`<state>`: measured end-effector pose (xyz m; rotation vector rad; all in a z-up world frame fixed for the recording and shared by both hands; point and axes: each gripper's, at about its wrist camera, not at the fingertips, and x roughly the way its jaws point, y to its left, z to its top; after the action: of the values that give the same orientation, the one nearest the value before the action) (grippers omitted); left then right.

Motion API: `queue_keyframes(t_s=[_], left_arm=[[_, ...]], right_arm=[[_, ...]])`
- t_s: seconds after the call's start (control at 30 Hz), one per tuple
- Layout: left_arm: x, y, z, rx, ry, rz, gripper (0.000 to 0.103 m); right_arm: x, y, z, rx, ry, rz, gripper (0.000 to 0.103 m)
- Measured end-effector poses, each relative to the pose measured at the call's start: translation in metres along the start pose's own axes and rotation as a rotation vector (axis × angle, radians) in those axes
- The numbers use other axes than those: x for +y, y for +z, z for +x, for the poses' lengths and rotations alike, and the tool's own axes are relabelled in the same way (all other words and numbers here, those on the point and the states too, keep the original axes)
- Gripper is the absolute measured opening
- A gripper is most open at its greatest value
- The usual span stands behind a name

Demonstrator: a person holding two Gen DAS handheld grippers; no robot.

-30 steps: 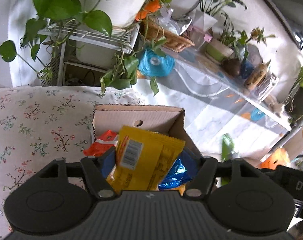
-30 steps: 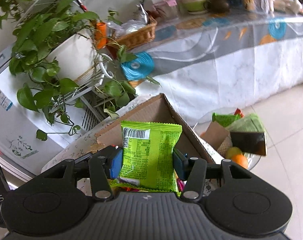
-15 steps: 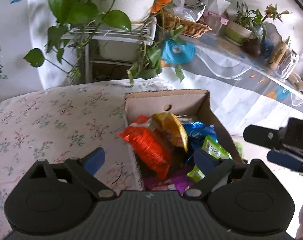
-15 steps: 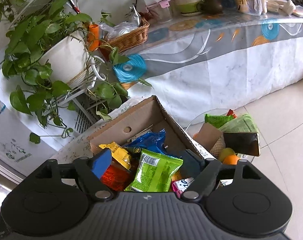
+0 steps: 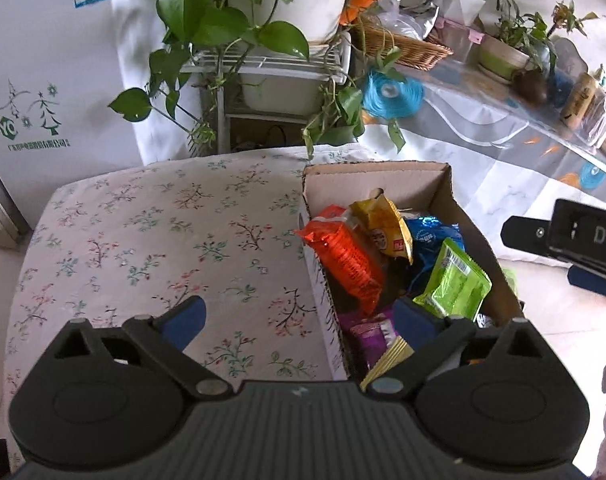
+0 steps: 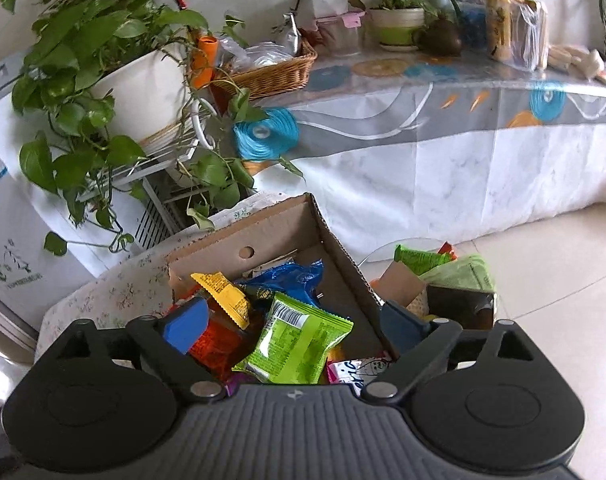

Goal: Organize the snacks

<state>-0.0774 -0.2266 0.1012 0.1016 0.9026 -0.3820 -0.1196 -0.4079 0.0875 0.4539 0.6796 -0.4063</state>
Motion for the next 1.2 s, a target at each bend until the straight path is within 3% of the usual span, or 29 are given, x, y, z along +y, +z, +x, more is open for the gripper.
queue_keyframes(t_s=[0.63, 1.2], left_arm=[[-0.002, -0.012, -0.008, 0.022, 0.134, 0.072, 0.102], [-0.004, -0.01, -0.001, 0.023, 0.157, 0.105, 0.102]], right_arm=[[-0.005, -0.026, -0.007, 0.034, -0.112, -0.084, 0.103], [0.0, -0.027, 0.005, 0.08, -0.149, -0.129, 0.103]])
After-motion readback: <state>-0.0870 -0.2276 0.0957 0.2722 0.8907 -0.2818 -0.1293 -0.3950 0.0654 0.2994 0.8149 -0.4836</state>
